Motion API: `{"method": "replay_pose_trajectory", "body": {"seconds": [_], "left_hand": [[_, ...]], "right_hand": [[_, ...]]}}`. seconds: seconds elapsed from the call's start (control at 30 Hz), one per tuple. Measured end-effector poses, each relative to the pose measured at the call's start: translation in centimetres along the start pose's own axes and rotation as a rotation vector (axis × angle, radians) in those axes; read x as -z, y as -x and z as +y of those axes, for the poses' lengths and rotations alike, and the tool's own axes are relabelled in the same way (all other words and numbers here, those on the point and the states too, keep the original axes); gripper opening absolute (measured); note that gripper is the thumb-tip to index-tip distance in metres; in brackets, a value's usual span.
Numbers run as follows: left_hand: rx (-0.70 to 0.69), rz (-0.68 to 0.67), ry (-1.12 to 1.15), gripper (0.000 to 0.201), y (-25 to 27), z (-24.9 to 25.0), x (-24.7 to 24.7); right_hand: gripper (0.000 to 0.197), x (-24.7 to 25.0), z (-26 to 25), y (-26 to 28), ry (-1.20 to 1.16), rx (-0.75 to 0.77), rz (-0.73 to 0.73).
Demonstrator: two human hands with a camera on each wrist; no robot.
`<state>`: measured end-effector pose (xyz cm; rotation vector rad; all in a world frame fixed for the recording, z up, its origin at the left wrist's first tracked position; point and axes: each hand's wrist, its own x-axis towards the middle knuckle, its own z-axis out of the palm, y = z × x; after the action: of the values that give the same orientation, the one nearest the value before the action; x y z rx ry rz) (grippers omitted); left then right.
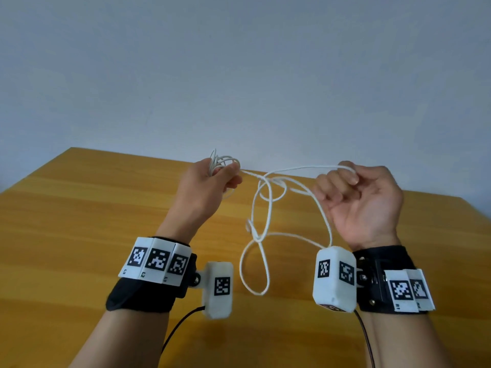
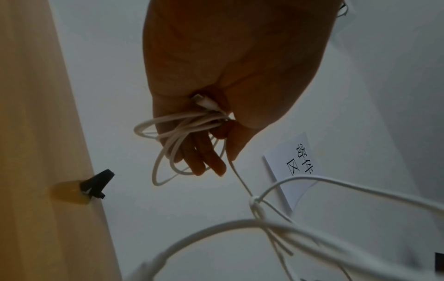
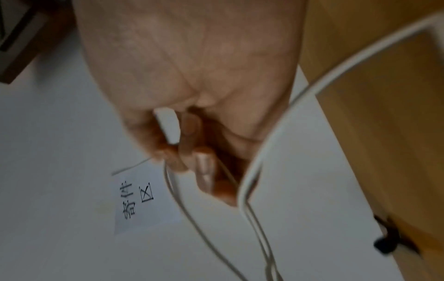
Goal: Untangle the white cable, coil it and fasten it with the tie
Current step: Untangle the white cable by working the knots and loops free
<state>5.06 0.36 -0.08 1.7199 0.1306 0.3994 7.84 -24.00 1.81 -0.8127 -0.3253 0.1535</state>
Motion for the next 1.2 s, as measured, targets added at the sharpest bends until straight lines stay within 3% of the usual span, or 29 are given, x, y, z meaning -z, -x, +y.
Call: {"method": "replay_pose_trajectory", "body": {"seconds": [0.07, 0.17, 0.4, 0.53, 0.63, 0.7, 0.8, 0.87, 0.9, 0.97, 1.07, 1.13, 1.2], "left_hand": [[0.004, -0.007, 0.000, 0.025, 0.1, 0.0, -0.1], [0.021, 0.013, 0.002, 0.025, 0.0, -0.1, 0.0], [0.043, 0.096, 0.048, 0.022, -0.2, 0.0, 1.0], [0.084, 0.102, 0.079, 0.023, -0.2, -0.1, 1.1], [0.095, 0.087, 0.083, 0.023, -0.2, -0.4, 0.9], [0.095, 0.071, 0.095, 0.025, -0.3, -0.6, 0.7], [0.088, 0.045, 0.120, 0.028, -0.2, -0.3, 0.7], [0.074, 0.033, 0.121, 0.032, -0.1, -0.2, 0.6], [0.069, 0.028, 0.110, 0.036, -0.1, -0.2, 0.5], [0.059, 0.030, 0.080, 0.042, 0.0, -0.3, 0.4], [0.037, 0.057, 0.065, 0.042, 0.2, -0.2, 0.4], [0.022, 0.075, 0.070, 0.042, 0.3, 0.0, 0.4], [0.010, 0.089, 0.073, 0.042, 0.4, 0.1, 0.4]], "right_hand": [[0.038, 0.1, 0.3, -0.1, 0.266, -0.030, -0.085], [0.026, 0.4, 0.7, -0.1, 0.451, -0.028, -0.157], [0.022, 0.8, 1.0, -0.8, 0.219, -0.013, 0.040], [0.026, 0.8, 1.1, -1.2, 0.019, -0.013, 0.232], [0.027, 1.1, 1.3, -1.4, 0.021, -0.020, 0.322], [0.027, 1.3, 1.6, -1.5, 0.150, -0.061, 0.342], [0.026, 1.3, 1.8, -1.6, 0.655, -0.039, 0.371], [0.017, 1.0, 1.9, -1.3, 0.972, -0.027, 0.328], [0.023, 1.0, 1.9, -1.2, 1.066, -0.021, 0.301], [0.037, 0.7, 1.7, -1.0, 1.174, 0.017, 0.277], [0.018, -0.4, 0.8, -0.5, 1.235, 0.128, 0.165], [0.010, -0.9, 0.4, -0.1, 1.196, 0.017, -0.008], [0.012, -1.3, 0.6, 0.3, 1.178, -0.188, -0.194]]}}
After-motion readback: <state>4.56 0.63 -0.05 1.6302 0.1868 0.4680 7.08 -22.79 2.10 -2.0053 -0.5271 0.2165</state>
